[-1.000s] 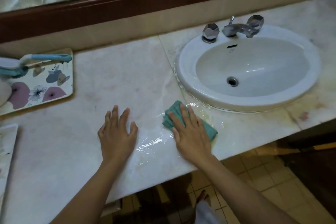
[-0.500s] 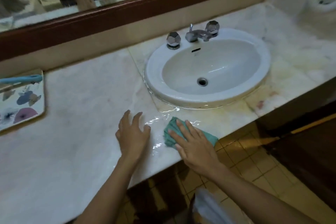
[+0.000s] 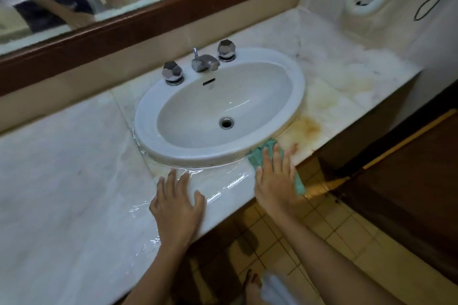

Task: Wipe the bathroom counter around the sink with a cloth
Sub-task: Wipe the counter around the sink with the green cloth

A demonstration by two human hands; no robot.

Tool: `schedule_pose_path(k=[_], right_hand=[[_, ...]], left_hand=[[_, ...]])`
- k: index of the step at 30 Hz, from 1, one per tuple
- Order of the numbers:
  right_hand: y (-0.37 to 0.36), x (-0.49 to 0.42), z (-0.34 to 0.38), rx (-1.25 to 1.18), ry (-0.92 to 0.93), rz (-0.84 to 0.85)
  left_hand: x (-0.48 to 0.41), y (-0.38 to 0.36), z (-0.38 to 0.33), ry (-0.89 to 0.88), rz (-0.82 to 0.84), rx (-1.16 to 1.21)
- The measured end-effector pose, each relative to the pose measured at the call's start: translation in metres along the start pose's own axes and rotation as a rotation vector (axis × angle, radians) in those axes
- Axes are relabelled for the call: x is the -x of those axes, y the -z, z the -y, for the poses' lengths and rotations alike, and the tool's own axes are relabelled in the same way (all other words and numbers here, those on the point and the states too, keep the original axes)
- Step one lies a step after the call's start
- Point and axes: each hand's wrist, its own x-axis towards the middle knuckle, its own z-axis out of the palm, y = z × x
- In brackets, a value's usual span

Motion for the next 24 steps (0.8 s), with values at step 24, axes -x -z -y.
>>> schedule_pose_path(k=[24], right_hand=[[0.057,-0.081,-0.127,0.075,0.033,0.071]], left_hand=[[-0.079,-0.028,-0.209,-0.317,0.134,0.41]])
